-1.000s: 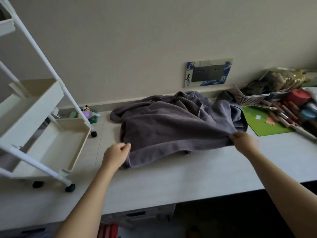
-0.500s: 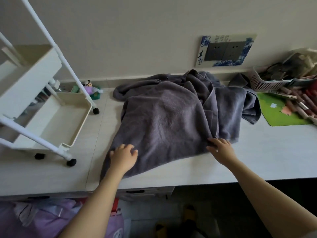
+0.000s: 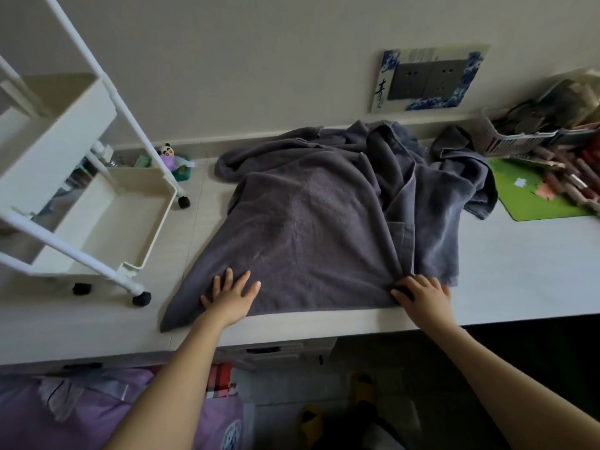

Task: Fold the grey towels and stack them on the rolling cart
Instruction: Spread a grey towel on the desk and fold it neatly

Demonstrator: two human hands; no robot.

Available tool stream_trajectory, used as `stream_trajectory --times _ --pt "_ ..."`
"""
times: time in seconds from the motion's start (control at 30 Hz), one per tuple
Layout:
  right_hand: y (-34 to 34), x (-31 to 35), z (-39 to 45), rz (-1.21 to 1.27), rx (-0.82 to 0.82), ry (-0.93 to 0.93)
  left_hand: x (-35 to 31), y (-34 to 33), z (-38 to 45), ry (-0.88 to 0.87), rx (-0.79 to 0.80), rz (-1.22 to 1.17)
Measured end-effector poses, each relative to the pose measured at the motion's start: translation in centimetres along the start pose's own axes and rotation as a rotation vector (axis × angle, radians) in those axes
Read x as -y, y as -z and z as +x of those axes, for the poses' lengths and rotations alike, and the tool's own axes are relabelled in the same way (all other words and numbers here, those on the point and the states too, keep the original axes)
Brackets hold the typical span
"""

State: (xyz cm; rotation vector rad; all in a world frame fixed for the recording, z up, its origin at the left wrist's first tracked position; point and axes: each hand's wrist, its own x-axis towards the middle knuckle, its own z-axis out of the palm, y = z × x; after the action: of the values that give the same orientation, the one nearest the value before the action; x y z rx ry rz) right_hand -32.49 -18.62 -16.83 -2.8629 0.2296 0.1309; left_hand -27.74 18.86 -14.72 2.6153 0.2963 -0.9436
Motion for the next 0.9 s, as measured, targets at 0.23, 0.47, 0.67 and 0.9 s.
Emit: stream_trajectory --times 0.23,0.47,0.67,0.9 --pt "2.1 0.5 -0.2 0.125 -0.042 -0.013 -4.3 1.1 -1.0 -0.05 -0.068 -0.047" --pt "2.1 0.3 4.2 0.25 0.039 -0.21 -10.4 0.9 0.0 -0.183 -0.174 -0.122" --pt "4.1 -0.1 6.1 0.635 -0.065 -0.24 -18.6 1.7 1.5 -0.458 -0.376 -0.249" --pt "11.0 -2.7 8.8 0.78 -0.164 0.002 -32.0 3.8 1.8 -0.819 0.103 -0.338"
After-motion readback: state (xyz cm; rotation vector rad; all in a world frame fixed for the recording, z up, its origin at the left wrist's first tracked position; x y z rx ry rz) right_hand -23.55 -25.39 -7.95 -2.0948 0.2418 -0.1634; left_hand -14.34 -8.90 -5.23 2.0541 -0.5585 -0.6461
